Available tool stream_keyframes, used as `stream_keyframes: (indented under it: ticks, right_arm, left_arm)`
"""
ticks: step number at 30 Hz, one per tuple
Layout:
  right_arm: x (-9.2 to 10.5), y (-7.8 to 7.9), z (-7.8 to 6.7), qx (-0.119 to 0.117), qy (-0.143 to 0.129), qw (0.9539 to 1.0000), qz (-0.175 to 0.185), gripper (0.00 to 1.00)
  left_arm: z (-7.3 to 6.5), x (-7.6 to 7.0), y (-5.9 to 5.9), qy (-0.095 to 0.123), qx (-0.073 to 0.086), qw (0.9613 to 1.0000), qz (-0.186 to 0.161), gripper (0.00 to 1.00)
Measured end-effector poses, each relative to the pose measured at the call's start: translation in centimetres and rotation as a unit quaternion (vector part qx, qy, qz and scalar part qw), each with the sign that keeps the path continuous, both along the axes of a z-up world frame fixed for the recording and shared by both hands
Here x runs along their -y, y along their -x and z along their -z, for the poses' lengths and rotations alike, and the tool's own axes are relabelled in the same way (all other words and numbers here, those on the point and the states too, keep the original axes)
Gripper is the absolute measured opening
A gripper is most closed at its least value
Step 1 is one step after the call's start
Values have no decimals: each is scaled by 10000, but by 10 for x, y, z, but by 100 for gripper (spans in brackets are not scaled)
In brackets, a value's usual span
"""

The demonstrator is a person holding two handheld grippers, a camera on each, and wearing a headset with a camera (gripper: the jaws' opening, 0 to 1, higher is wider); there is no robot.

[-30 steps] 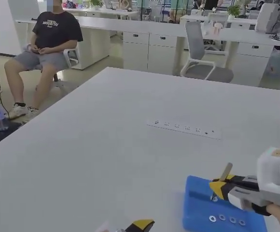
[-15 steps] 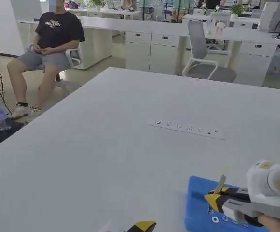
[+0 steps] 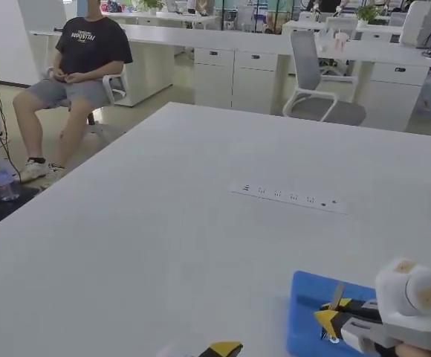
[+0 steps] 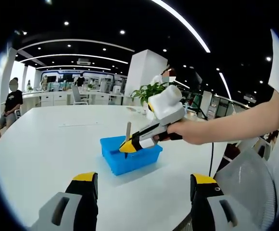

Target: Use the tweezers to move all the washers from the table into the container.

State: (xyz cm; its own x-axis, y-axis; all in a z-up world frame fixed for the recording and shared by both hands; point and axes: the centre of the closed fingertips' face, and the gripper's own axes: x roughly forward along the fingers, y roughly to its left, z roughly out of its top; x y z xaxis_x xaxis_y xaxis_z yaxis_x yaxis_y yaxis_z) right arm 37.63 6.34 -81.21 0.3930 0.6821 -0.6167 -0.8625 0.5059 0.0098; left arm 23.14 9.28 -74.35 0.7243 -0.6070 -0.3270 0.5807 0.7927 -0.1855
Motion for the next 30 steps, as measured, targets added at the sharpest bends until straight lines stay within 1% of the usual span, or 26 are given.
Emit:
stream_keyframes:
  ticks: [5,16,22,23,24,26,27,30]
  right_arm:
    - [3,2,5,-8,56,10000,-3,4]
    - [1,5,3,25,-1,10000,-7,4]
    - [2,1,3,-67,-86,9999,59,4]
    - [2,2,3,-63,-94,9999,44,4]
    - [1,4,3,-9,-72,9999,-97,4]
    - [0,5,3,43,-47,9999,-142,5]
    - [0,5,2,46,-80,9999,-128,5]
    - [-1,2,-6,-13,-366,9993,66,5]
  left_arm:
    - [1,0,0,3,-4,10000,7,80]
    - [-1,1,0,1,3,10000,11,80]
    - [-1,0,0,1,7,10000,14,80]
    - [-1,0,0,5,9,10000,12,80]
    - [-1,0,0,7,8,10000,10,80]
    - [-1,-1,0,10,10,10000,13,80]
    - [0,-1,0,8,10,10000,16,80]
    - [-1,-1,0,28,16,10000,3,80]
